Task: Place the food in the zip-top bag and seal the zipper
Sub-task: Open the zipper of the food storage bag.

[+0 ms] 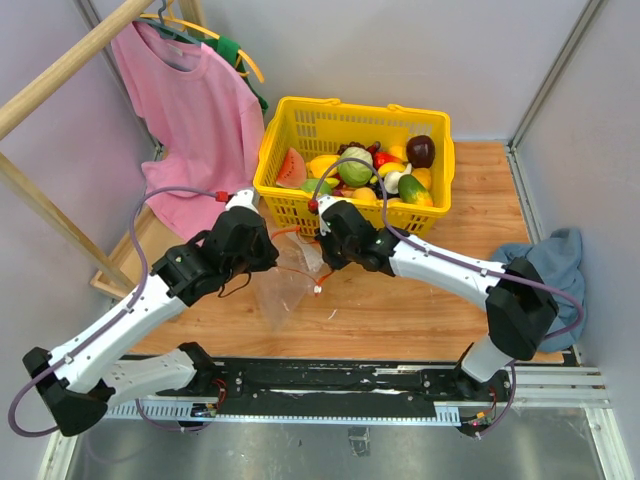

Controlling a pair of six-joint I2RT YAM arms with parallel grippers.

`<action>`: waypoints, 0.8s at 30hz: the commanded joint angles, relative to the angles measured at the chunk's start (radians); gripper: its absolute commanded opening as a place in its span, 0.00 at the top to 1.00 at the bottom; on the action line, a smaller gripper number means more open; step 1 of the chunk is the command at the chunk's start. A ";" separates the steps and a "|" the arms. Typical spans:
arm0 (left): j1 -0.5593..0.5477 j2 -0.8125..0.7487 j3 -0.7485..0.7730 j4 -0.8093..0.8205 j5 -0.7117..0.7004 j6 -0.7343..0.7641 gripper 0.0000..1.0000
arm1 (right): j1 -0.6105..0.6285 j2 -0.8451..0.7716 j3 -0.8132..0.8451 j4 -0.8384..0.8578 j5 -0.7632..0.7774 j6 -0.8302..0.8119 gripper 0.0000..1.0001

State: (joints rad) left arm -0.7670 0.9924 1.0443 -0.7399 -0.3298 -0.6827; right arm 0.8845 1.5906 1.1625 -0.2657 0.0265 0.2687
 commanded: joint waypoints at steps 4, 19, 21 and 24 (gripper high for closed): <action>0.015 -0.033 0.102 -0.091 0.008 0.065 1.00 | -0.015 -0.019 -0.025 -0.032 0.060 -0.060 0.99; 0.015 0.040 -0.009 0.024 0.077 0.050 1.00 | -0.012 -0.087 0.054 -0.049 -0.137 -0.090 0.74; 0.016 0.055 -0.009 0.028 0.066 0.052 1.00 | -0.013 -0.107 0.070 -0.065 -0.152 -0.099 0.67; 0.018 0.067 -0.005 0.033 0.046 0.048 1.00 | -0.013 -0.133 0.101 -0.106 -0.164 -0.126 0.58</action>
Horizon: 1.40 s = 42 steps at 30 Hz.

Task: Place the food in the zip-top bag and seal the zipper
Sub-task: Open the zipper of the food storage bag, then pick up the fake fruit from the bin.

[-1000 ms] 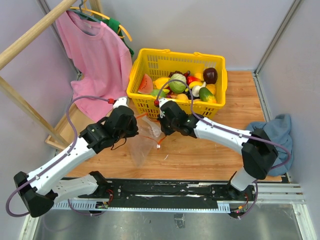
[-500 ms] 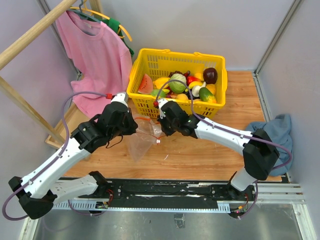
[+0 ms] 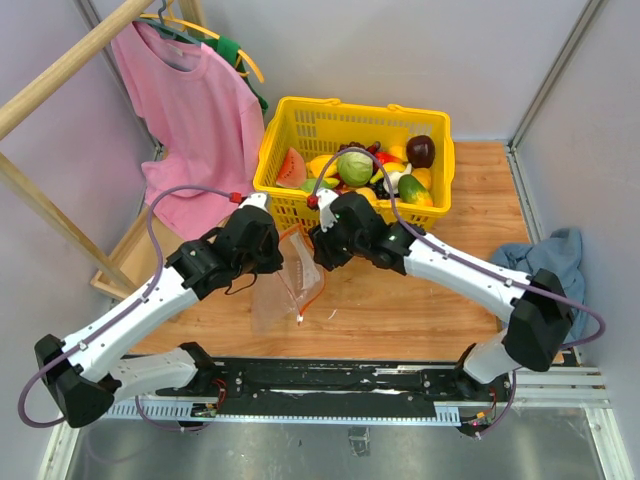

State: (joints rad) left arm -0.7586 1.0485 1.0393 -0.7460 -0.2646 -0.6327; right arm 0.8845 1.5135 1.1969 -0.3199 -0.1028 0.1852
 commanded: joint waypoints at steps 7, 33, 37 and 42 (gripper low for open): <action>0.014 0.014 0.006 0.075 -0.018 -0.004 1.00 | -0.033 -0.132 0.141 -0.132 -0.015 -0.130 0.43; 0.029 0.071 -0.004 0.117 0.012 -0.008 1.00 | -0.510 0.121 0.457 -0.397 0.284 -0.214 0.27; 0.030 0.083 -0.004 0.118 0.017 -0.008 1.00 | -0.528 0.169 0.464 -0.454 0.299 -0.204 0.23; 0.030 0.089 -0.008 0.124 0.021 -0.009 1.00 | -0.540 0.228 0.455 -0.474 0.299 -0.214 0.20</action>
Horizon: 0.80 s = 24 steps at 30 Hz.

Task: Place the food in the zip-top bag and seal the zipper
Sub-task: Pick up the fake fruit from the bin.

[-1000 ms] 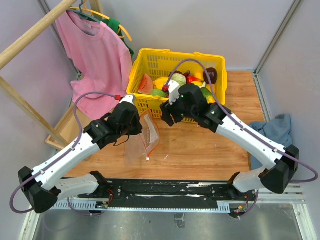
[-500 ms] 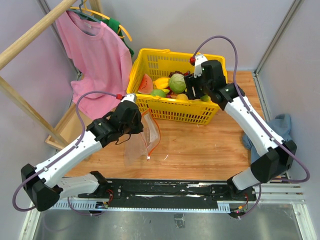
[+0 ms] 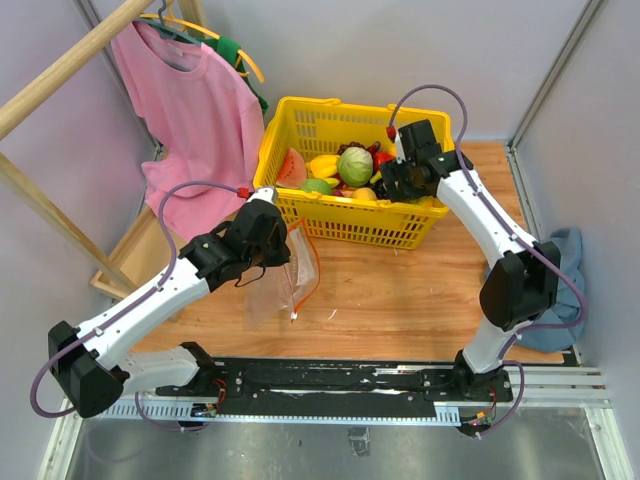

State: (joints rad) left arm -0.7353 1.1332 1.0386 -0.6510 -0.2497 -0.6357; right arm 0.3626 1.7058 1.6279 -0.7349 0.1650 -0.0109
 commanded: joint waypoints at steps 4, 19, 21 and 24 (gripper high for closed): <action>0.007 0.011 -0.008 0.030 0.016 -0.009 1.00 | -0.027 0.087 0.028 -0.072 0.045 -0.020 0.18; 0.006 -0.002 0.000 0.029 0.030 -0.009 1.00 | -0.034 0.140 0.093 -0.155 0.006 -0.027 0.35; 0.007 -0.008 0.000 0.030 0.030 -0.015 1.00 | -0.034 0.116 0.094 -0.151 -0.002 -0.029 0.43; 0.007 -0.021 0.000 0.037 0.039 -0.023 1.00 | -0.032 0.081 0.097 -0.144 -0.027 -0.026 0.54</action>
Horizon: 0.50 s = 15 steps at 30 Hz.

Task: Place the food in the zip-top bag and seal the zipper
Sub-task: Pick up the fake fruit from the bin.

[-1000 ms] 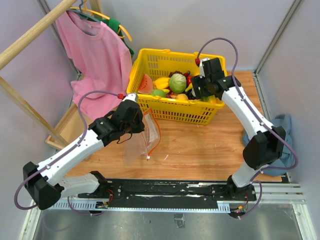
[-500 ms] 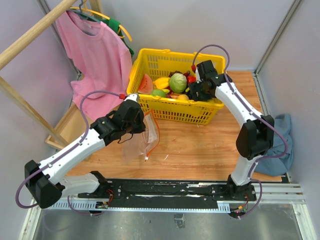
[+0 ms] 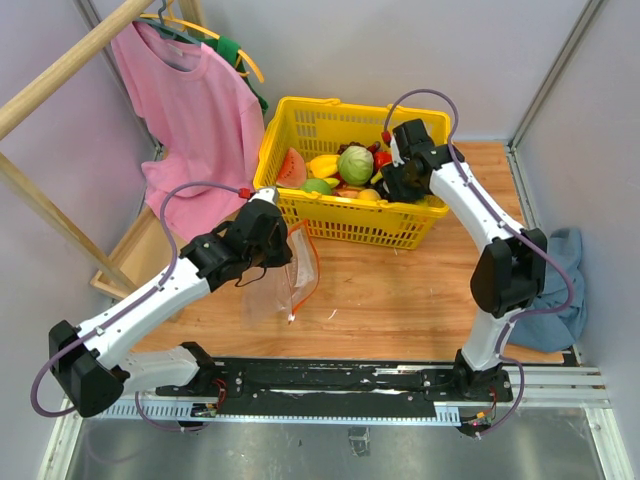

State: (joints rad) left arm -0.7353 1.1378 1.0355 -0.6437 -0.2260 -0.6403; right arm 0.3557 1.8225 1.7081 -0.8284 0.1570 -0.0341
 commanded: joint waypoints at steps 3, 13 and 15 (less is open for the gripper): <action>0.007 -0.038 0.004 0.033 0.020 -0.027 1.00 | -0.023 -0.073 0.014 -0.034 -0.025 0.006 0.66; 0.006 -0.075 -0.022 0.076 0.027 -0.082 1.00 | 0.000 -0.219 -0.022 0.090 -0.046 0.031 0.82; 0.006 -0.086 -0.031 0.095 0.037 -0.097 1.00 | 0.003 -0.256 -0.035 0.127 -0.055 0.042 0.85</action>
State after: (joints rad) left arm -0.7349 1.0874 1.0245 -0.6102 -0.2085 -0.7010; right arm 0.3454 1.6360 1.6947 -0.7769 0.1238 -0.0231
